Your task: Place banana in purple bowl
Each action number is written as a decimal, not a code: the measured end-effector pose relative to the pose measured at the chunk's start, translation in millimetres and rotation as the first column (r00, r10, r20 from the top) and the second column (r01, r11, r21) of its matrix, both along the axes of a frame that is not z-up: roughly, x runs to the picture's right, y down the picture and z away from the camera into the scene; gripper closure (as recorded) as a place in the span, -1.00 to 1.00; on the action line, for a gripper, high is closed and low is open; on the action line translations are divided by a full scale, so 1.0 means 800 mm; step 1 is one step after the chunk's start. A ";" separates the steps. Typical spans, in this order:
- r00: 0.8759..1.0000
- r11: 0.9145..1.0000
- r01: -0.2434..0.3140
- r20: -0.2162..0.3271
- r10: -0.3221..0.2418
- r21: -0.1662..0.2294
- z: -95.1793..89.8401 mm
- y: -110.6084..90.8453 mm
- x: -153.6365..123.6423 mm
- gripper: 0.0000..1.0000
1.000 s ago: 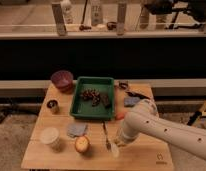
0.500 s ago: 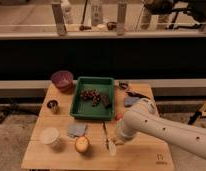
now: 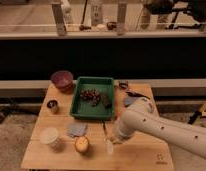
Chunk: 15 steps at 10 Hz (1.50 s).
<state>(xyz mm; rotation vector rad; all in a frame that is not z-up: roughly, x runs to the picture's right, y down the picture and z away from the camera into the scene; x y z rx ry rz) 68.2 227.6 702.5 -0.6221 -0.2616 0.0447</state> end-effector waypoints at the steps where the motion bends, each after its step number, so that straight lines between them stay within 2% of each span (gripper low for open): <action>1: 1.000 1.000 -0.008 -0.002 0.008 0.000 0.000 -0.001 -0.002 0.93; 6: 0.999 0.999 -0.043 -0.011 0.043 0.001 0.000 -0.012 -0.007 0.93; 15: 0.996 0.996 -0.089 -0.017 0.090 0.012 -0.001 -0.026 -0.036 0.93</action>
